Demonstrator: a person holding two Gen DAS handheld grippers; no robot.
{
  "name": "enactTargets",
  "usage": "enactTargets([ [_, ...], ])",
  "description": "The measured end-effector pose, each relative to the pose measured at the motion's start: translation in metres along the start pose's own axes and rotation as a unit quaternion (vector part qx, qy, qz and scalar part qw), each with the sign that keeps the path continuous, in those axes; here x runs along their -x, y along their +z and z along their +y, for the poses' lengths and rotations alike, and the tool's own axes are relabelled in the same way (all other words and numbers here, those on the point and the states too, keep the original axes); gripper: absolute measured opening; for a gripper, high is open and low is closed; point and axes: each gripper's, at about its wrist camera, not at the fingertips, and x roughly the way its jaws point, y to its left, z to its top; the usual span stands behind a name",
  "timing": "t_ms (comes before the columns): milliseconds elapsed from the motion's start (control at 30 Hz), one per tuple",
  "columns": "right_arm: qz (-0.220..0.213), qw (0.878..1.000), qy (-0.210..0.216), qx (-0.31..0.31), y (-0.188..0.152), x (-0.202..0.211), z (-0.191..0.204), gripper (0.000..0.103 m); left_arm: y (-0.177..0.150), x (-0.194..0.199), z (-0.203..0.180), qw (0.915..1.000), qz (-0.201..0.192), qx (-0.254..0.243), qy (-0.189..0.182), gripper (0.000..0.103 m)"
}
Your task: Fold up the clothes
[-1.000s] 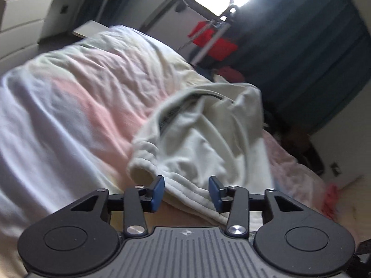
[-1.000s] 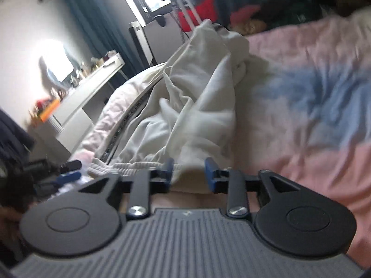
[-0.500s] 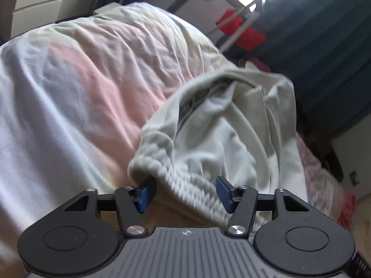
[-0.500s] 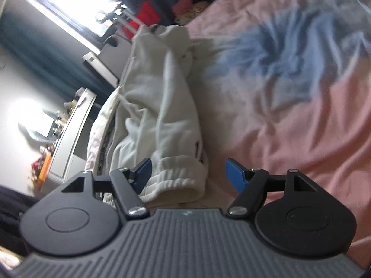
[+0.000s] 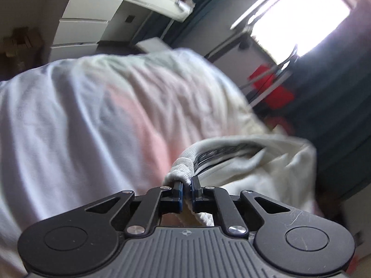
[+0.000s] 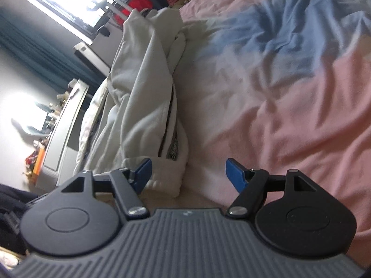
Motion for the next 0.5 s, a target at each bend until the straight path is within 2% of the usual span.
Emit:
enactTargets([
  [67, 0.002, 1.0, 0.004, 0.009, -0.001, -0.002, 0.003, 0.073, 0.0, -0.002, -0.001, 0.9997, 0.021, -0.013, -0.001, 0.01],
  [100, 0.003, 1.0, 0.01, 0.012, -0.002, -0.002, 0.005, 0.073, 0.001, -0.001, 0.001, 0.9992, 0.036, -0.011, -0.013, 0.016],
  [133, 0.006, 1.0, 0.02, 0.009, -0.002, -0.003, 0.005, 0.073, 0.001, 0.0, 0.002, 0.9978, 0.055, 0.001, -0.037, 0.029],
  [167, 0.01, 0.999, 0.031, 0.003, -0.002, -0.003, 0.004, 0.073, 0.0, 0.003, 0.007, 0.9956, 0.071, 0.017, -0.06, 0.036],
  [233, 0.017, 0.999, 0.049, -0.01, -0.002, -0.005, 0.003, 0.073, -0.001, 0.014, 0.013, 0.9939, 0.075, 0.029, -0.076, 0.052],
  [267, 0.018, 0.998, 0.052, -0.016, -0.002, -0.006, 0.002, 0.074, -0.001, 0.019, 0.013, 0.9947, 0.07, 0.024, -0.072, 0.055],
  [333, 0.017, 0.998, 0.053, -0.024, -0.001, -0.009, 0.001, 0.08, 0.002, 0.025, 0.012, 0.997, 0.054, 0.014, -0.054, 0.084],
  [367, 0.016, 0.998, 0.054, -0.032, 0.0, -0.01, 0.0, 0.086, 0.004, 0.025, 0.011, 0.9985, 0.04, 0.007, -0.038, 0.088],
  [433, 0.02, 0.997, 0.054, -0.055, 0.002, -0.017, -0.005, 0.086, 0.009, 0.024, 0.009, 0.9999, 0.012, -0.007, -0.004, 0.09],
  [500, 0.022, 0.995, 0.063, -0.076, 0.005, -0.027, -0.01, 0.086, 0.013, 0.012, 0.006, 0.9996, 0.02, -0.02, 0.003, 0.09],
])
